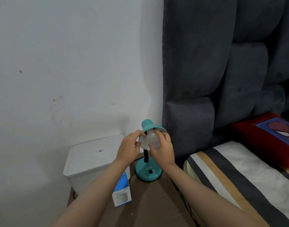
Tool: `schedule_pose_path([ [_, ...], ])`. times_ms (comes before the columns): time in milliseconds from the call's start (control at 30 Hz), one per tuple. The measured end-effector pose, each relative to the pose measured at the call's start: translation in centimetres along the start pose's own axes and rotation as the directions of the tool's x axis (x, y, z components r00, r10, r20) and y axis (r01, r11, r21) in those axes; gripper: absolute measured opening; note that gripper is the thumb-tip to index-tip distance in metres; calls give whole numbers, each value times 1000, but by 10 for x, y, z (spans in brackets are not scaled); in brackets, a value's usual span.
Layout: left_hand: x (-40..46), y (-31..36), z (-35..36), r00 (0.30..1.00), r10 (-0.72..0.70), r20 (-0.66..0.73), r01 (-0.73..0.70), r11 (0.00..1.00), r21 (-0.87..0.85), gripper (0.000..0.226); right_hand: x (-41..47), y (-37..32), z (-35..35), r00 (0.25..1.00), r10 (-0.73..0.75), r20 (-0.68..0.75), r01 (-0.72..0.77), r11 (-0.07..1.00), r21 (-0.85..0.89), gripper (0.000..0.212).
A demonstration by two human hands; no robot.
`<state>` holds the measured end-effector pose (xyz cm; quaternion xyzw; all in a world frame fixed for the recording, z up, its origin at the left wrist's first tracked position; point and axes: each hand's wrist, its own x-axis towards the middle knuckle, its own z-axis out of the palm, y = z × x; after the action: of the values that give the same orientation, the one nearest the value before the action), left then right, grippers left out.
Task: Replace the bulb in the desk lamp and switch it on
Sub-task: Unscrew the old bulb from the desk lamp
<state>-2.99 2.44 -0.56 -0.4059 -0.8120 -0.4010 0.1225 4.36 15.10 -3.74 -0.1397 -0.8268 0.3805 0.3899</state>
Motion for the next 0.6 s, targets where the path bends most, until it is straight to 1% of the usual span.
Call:
schedule_pose_path([
  [167, 0, 0, 1, 1000, -3, 3, 3, 1000, -3, 41, 1, 2, -3, 998, -65, 11, 66, 994, -85, 57],
  [267, 0, 1, 1, 1000, -12, -4, 12, 1000, 2, 42, 0, 0, -4, 998, -65, 21, 67, 991, -113, 59],
  [367, 1, 0, 0, 1000, -22, -3, 21, 1000, -5, 42, -3, -1, -2, 999, -35, 29, 37, 997, -74, 62],
  [433, 0, 1, 1, 1000, -7, 3, 7, 1000, 4, 42, -4, -4, 0, 1000, 18, -10, -18, 1000, -14, 64],
  [533, 0, 1, 2, 1000, -3, -7, 3, 1000, -2, 42, -3, -8, 4, 992, 121, -33, -117, 989, 91, 57],
  [600, 0, 0, 1, 1000, -10, -11, 10, 1000, -9, 42, -1, -8, 6, 992, 126, -26, -122, 986, 112, 53],
])
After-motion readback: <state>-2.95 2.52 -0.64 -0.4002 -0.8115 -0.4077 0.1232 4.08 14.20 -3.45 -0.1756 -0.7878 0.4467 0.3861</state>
